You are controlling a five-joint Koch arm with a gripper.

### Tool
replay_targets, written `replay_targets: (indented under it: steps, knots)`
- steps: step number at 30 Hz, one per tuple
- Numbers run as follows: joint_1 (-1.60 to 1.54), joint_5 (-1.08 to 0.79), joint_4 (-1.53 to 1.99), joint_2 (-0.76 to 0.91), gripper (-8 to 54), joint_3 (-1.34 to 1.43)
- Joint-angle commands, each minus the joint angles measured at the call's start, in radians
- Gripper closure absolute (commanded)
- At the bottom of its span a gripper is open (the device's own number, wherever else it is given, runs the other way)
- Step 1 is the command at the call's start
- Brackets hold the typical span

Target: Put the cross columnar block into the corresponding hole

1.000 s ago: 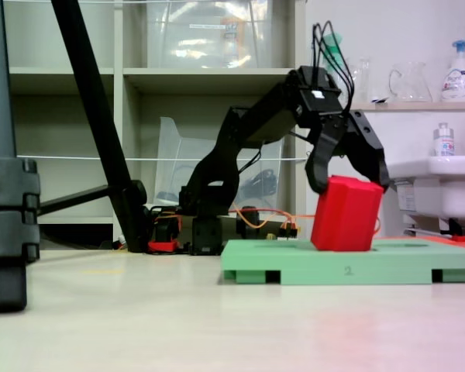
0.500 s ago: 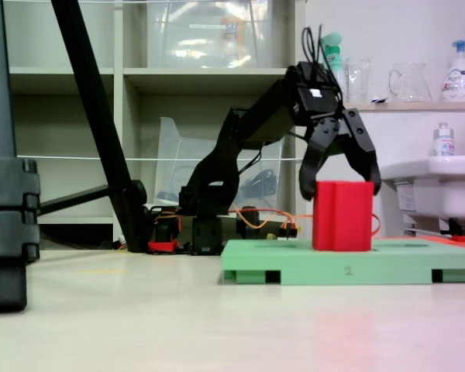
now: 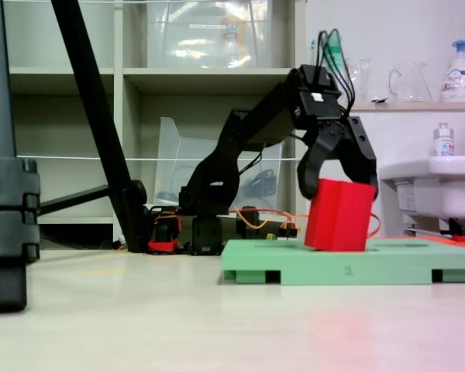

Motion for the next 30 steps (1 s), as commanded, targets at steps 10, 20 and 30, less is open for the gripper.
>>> replay_targets:
  steps: [10,20,30]
  knots:
    - [-0.021,0.173,0.12,-0.038,11.8,0.029]
    - [-0.06,0.443,0.049,-0.043,12.0,0.029]
    - [-0.109,0.465,0.015,-0.057,12.0,0.025]
